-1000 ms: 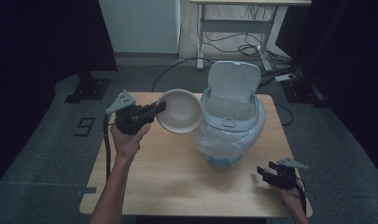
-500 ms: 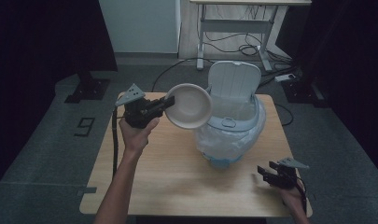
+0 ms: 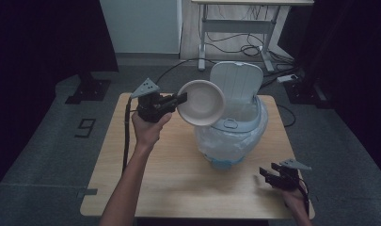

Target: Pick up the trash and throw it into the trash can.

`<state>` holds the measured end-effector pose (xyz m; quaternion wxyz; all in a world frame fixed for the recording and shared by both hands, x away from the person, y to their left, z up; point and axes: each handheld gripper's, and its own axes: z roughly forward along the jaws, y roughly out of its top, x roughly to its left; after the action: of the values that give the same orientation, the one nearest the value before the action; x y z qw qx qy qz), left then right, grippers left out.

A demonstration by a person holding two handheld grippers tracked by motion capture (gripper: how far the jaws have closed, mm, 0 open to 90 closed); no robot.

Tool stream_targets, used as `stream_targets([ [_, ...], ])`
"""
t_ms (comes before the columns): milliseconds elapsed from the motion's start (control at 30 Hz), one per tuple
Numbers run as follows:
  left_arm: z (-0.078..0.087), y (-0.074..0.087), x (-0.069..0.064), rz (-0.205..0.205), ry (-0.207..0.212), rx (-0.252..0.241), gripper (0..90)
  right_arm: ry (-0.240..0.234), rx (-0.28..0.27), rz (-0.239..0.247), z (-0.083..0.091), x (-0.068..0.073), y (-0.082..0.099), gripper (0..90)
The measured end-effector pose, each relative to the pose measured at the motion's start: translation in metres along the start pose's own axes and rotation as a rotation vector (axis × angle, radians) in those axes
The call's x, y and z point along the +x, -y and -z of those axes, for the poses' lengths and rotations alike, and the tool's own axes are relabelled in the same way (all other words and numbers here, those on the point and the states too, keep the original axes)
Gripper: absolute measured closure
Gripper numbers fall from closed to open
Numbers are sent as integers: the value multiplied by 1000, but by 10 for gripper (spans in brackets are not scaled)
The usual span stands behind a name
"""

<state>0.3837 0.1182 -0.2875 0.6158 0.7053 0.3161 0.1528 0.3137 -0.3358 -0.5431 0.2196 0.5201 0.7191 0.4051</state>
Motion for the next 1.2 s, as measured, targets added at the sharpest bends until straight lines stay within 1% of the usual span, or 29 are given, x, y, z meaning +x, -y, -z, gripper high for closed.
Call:
stream_targets([
  [67,-4,-3,-1,-12,-3,16,836,0,0,-1,0,0,0,365],
  [167,-7,-4,-1,-12,3,21,836,0,-1,0,0,-1,0,365],
  [267,-12,-9,-4,-21,5,26,835,0,0,0,0,-1,0,364],
  [400,-16,-11,-5,-15,12,25,835,1,2,1,0,-1,0,364],
  [467,-19,-12,-5,-6,23,26,835,2,1,0,0,-1,0,364],
  [700,-25,-13,-5,7,29,28,835,-2,5,1,-1,-2,0,364],
  [900,-31,-16,-7,6,23,36,835,-4,8,3,-1,-2,1,364],
  [1100,-44,-17,-8,18,17,48,835,-7,15,4,-3,-1,1,364],
  [1200,-50,-19,-10,13,17,50,835,-7,15,6,-3,-2,1,364],
])
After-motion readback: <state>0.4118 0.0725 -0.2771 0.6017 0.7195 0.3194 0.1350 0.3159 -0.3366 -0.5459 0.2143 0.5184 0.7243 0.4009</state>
